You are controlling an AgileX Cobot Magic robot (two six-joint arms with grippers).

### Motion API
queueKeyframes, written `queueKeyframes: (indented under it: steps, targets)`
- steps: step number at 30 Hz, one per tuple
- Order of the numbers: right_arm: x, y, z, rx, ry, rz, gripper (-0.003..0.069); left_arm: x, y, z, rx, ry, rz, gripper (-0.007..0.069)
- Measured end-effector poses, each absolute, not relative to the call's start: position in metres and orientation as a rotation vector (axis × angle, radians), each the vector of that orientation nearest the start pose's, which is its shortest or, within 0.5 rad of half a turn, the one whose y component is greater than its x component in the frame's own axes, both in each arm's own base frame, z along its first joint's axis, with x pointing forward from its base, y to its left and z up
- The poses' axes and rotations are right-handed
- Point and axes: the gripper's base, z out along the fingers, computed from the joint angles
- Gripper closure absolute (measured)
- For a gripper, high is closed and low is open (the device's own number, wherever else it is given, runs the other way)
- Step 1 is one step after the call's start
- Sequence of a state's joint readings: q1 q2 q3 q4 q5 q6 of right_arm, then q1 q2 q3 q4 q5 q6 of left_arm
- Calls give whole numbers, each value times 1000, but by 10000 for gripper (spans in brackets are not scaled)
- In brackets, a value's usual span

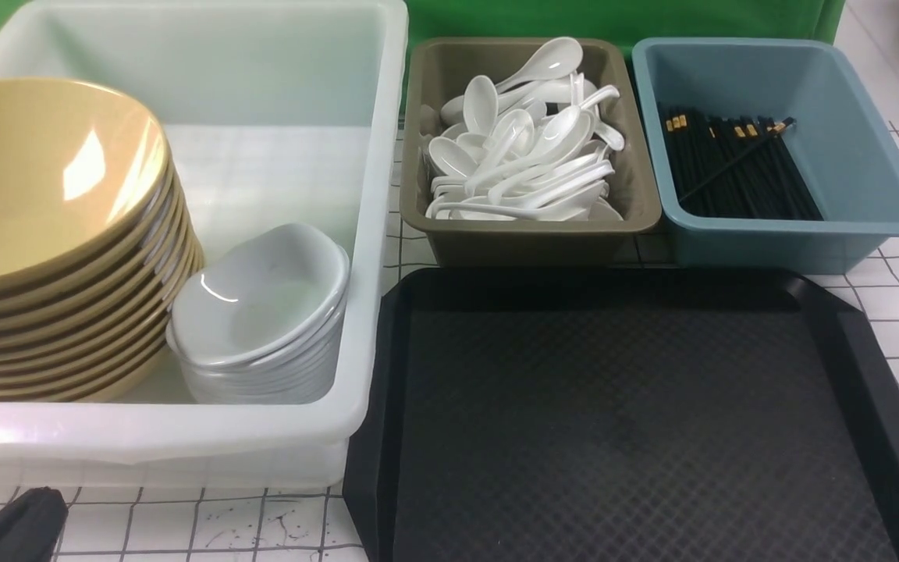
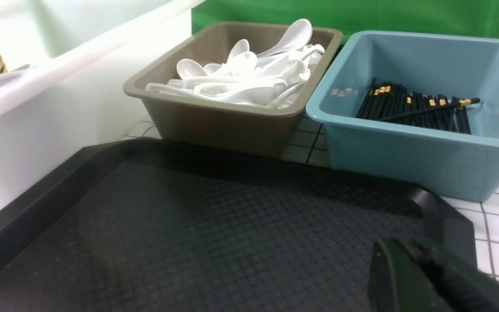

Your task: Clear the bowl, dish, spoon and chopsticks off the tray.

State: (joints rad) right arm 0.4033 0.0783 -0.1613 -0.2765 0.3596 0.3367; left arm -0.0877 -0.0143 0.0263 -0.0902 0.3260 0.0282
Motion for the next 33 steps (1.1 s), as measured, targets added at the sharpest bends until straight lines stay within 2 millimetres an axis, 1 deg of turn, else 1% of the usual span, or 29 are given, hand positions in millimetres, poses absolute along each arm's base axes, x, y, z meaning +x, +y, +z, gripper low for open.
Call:
queueKeyframes:
  steps: [22,26,30,33]
  targets:
    - [53,13,230,-221,1743,257,571,53,-8,176,42,1821,-140,631]
    - [54,10,214,-171,1739,202,573,53,-8,176,42,1821,-140,631]
    - [54,5,201,-90,1692,126,614,53,-8,176,41,1821,-140,631]
    - [56,2,191,-15,1667,52,621,53,-8,176,41,1821,-141,631]
